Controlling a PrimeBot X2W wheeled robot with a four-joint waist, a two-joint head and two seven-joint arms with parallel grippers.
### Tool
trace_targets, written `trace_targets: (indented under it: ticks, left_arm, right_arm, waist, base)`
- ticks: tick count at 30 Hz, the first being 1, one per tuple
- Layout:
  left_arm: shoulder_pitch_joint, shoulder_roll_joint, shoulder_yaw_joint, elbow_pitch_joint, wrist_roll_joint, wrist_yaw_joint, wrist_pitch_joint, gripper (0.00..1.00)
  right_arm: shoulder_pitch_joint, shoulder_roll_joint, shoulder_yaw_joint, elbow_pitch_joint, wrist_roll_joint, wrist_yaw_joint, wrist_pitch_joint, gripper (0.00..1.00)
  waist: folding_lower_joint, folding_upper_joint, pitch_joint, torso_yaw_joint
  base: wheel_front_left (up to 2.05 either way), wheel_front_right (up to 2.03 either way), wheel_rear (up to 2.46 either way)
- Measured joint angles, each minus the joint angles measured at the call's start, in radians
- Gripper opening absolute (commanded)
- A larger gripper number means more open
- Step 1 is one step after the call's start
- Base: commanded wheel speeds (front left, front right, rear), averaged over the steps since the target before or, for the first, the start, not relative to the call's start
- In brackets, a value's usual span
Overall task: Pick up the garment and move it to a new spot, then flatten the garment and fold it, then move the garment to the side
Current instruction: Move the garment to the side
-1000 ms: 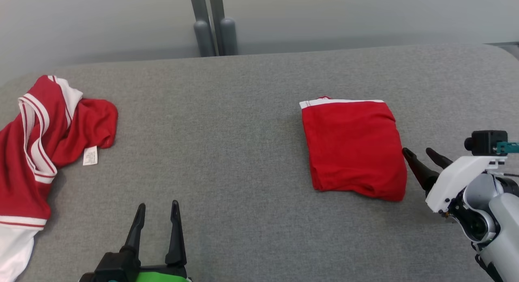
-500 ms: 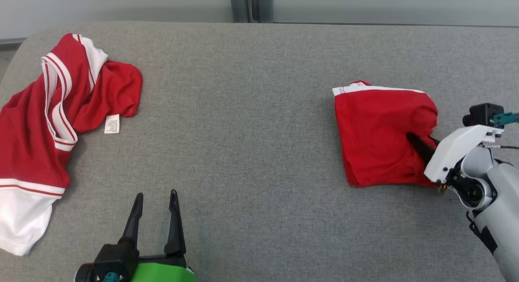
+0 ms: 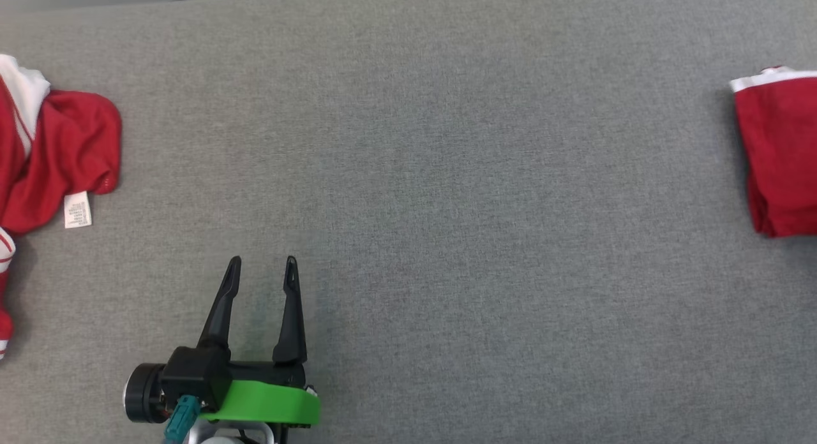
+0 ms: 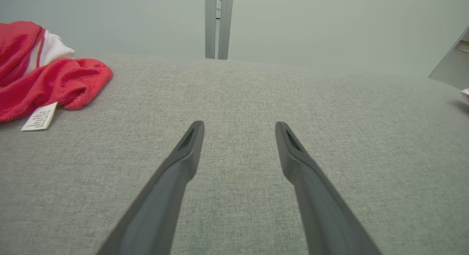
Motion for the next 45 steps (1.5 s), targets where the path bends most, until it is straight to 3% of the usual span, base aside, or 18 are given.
trace_targets:
  ticks: [8,9,10,17,23,27,31,36,45]
  left_arm:
    - [-0.008,0.000,-0.004,0.001,0.034,-0.012,0.000,1.00]
    - [-0.008,0.000,-0.003,-0.001,0.034,-0.012,0.000,1.00]
    - [-0.007,0.000,0.000,-0.002,0.035,-0.011,0.000,1.00]
    - [-0.014,0.000,0.014,-0.007,0.022,0.004,0.000,1.00]
    - [-0.011,0.000,0.047,0.012,0.003,0.006,0.000,1.00]
    - [0.032,0.000,0.095,0.028,-0.012,0.001,0.000,1.00]
    - [0.084,0.000,0.149,0.040,-0.030,-0.002,0.000,1.00]
    - [0.133,0.001,0.202,0.063,-0.042,-0.002,0.000,1.00]
    - [0.163,0.000,0.216,0.111,-0.041,-0.030,0.000,1.00]
  right_arm:
    - [-0.138,0.001,-0.055,0.184,-0.138,0.000,-0.122,0.00]
    - [-0.154,0.006,-0.057,0.206,-0.159,0.000,-0.144,0.31]
    - [-0.170,0.010,-0.058,0.223,-0.185,0.000,-0.165,1.00]
    - [-0.250,0.039,-0.050,0.270,-0.312,0.000,-0.353,1.00]
    - [-0.191,0.092,-0.007,0.137,-0.311,0.000,-0.472,1.00]
    - [-0.057,0.125,-0.005,-0.040,-0.309,0.000,-0.488,1.00]
    - [0.134,0.180,-0.091,-0.266,-0.382,0.000,-0.490,1.00]
    - [0.409,0.331,-0.214,-0.472,-0.496,0.001,-0.490,1.00]
    - [0.727,0.519,-0.293,-0.663,-0.633,0.000,-0.490,1.00]
  waist:
    - [0.0000,0.0000,0.078,-0.032]
    - [0.0000,0.0000,0.085,-0.035]
    - [0.0000,0.0000,0.089,-0.037]
    - [0.0001,0.0000,0.098,-0.065]
    - [0.0001,0.0000,0.036,-0.084]
    - [0.0000,0.0000,-0.031,-0.098]
    - [0.0000,0.0000,-0.109,-0.115]
    - [-0.0001,0.0000,-0.208,-0.133]
    - [-0.0001,0.0000,-0.344,-0.118]
  base:
    - [0.00,0.00,0.00]
    - [0.00,0.00,0.00]
    - [0.00,0.00,0.00]
    - [0.00,0.00,0.00]
    - [0.00,0.00,0.00]
    - [0.00,0.00,0.00]
    - [0.00,0.00,0.00]
    - [0.00,0.00,0.00]
    - [0.00,0.00,0.00]
